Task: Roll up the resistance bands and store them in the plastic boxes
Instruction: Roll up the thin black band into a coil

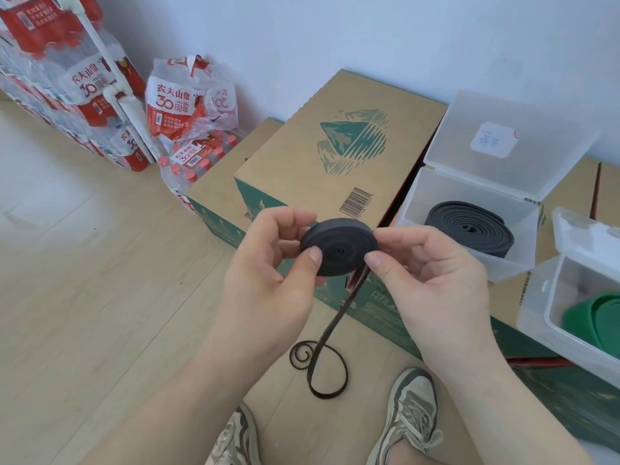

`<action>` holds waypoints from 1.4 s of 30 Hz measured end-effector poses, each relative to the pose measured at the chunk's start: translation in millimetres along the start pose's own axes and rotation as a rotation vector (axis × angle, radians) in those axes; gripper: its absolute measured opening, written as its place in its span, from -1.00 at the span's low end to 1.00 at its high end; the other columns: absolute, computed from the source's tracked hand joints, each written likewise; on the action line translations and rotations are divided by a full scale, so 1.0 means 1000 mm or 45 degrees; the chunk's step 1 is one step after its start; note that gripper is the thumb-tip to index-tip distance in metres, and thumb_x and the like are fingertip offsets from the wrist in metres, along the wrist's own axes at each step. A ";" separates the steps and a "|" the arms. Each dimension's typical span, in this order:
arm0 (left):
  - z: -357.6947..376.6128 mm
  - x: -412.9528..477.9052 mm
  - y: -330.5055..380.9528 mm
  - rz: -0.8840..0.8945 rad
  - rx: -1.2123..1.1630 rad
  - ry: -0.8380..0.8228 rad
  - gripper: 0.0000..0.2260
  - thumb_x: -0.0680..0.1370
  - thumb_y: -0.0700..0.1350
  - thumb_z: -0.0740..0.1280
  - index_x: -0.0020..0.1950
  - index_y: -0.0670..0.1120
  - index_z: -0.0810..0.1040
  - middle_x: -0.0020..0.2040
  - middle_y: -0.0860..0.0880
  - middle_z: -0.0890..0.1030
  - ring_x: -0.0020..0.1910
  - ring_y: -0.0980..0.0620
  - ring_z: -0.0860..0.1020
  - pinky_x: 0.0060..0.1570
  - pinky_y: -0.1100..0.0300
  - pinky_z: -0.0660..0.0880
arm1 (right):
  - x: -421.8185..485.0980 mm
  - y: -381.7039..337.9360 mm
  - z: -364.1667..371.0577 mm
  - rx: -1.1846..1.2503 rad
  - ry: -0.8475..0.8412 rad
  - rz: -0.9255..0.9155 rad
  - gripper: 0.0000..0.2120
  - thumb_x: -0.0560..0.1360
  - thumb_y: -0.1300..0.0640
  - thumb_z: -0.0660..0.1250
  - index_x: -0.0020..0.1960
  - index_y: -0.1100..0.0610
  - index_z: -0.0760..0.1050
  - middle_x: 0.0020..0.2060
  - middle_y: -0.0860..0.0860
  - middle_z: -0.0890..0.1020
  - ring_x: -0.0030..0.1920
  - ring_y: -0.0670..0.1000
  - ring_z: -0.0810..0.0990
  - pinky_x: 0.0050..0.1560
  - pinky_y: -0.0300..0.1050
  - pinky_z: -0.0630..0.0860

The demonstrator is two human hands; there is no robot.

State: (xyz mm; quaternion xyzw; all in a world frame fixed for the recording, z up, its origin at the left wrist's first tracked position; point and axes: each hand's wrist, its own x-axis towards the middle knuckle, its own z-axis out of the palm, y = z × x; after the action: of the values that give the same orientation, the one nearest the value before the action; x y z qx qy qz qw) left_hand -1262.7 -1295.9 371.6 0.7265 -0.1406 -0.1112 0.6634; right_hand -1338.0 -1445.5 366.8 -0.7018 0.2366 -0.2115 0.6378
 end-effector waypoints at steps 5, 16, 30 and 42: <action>0.004 -0.005 0.000 -0.141 -0.061 -0.113 -0.72 0.64 -0.35 0.30 0.15 0.04 0.51 0.06 0.08 0.65 0.04 0.00 0.68 -0.16 0.08 0.71 | 0.003 0.004 0.000 0.078 -0.004 -0.035 -0.71 0.52 0.41 0.45 -0.07 0.01 0.66 -0.12 -0.02 0.76 -0.06 -0.06 0.72 -0.01 -0.24 0.62; -0.002 -0.005 -0.009 0.357 0.619 -0.172 -0.75 0.56 -0.27 0.40 0.15 0.04 0.61 0.00 0.19 0.64 0.04 0.17 0.61 -0.11 0.20 0.61 | -0.001 0.010 0.001 -0.213 -0.111 -0.276 -0.72 0.45 0.52 0.43 -0.15 0.14 0.69 -0.14 0.00 0.70 -0.05 -0.01 0.68 -0.01 -0.24 0.58; -0.002 0.001 -0.009 -0.050 0.229 -0.070 -0.68 0.57 -0.32 0.40 0.00 0.12 0.50 -0.04 0.14 0.66 -0.02 0.09 0.67 -0.05 -0.09 0.68 | 0.002 0.000 -0.003 0.003 0.036 -0.031 -0.68 0.42 0.42 0.53 -0.11 -0.01 0.74 -0.19 -0.08 0.77 -0.17 -0.14 0.72 -0.09 -0.35 0.59; -0.002 -0.003 -0.006 0.274 0.483 -0.092 -0.73 0.57 -0.29 0.42 0.10 0.07 0.62 -0.04 0.20 0.66 0.01 0.16 0.64 -0.10 0.12 0.66 | -0.002 0.002 0.002 -0.219 0.037 -0.134 -0.71 0.41 0.35 0.57 -0.08 -0.05 0.72 -0.15 -0.16 0.76 -0.07 -0.09 0.73 0.03 -0.20 0.65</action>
State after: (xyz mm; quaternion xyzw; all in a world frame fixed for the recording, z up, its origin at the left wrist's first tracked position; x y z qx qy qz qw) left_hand -1264.6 -1292.1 366.0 0.8146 -0.2593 -0.0371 0.5175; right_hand -1338.9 -1442.8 364.4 -0.7622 0.2260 -0.2338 0.5597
